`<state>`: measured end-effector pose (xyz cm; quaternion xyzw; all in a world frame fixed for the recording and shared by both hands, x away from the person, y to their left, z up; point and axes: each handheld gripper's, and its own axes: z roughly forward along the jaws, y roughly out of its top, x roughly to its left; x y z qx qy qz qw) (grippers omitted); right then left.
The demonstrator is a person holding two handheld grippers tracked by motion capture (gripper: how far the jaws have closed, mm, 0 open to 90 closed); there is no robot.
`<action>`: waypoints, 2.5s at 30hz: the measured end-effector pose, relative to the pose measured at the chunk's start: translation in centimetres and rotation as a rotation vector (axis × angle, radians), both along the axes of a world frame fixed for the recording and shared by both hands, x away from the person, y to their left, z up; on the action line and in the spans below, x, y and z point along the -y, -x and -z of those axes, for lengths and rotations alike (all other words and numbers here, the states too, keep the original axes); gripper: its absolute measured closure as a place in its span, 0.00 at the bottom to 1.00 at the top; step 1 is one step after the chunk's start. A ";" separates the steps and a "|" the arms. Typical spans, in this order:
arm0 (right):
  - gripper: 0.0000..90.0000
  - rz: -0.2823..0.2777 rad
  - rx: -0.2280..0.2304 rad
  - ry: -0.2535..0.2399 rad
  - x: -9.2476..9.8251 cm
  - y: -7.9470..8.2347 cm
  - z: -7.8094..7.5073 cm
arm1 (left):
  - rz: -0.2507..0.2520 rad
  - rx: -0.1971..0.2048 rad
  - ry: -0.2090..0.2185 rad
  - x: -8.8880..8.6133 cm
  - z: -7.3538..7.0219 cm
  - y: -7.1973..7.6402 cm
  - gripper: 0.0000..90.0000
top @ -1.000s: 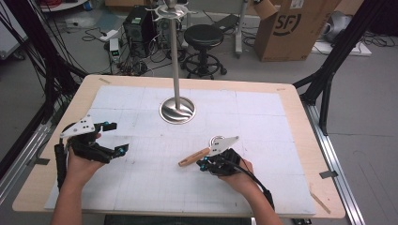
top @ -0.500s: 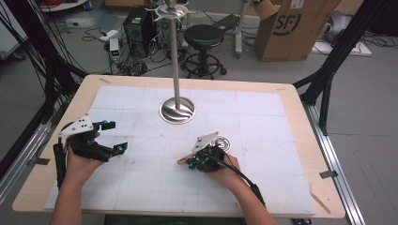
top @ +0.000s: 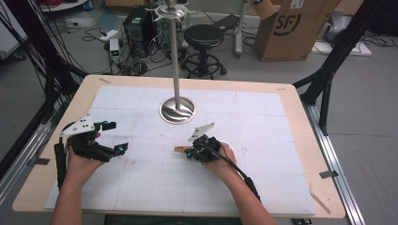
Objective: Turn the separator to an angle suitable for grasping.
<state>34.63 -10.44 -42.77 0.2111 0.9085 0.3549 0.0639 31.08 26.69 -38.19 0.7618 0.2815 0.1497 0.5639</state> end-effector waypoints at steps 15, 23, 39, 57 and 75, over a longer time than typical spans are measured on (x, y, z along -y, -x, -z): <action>1.00 0.094 -0.018 -0.023 0.8 -1.9 -0.1 | 0.002 0.000 -0.010 -0.1 0.0 0.0 0.02; 1.00 0.125 -0.036 -0.050 1.5 -2.4 -0.1 | 0.003 -0.005 -0.013 0.0 0.1 -0.1 0.02; 0.74 0.140 0.077 -0.363 9.3 2.1 -5.4 | 0.014 -0.012 -0.027 0.2 0.2 0.1 0.02; 0.39 0.210 0.167 -0.361 14.2 3.8 -4.8 | 0.039 -0.005 -0.002 0.5 0.2 0.1 0.02; 0.24 0.269 0.183 -0.395 14.9 3.4 -4.7 | 0.059 0.012 0.014 0.7 0.0 -0.1 0.02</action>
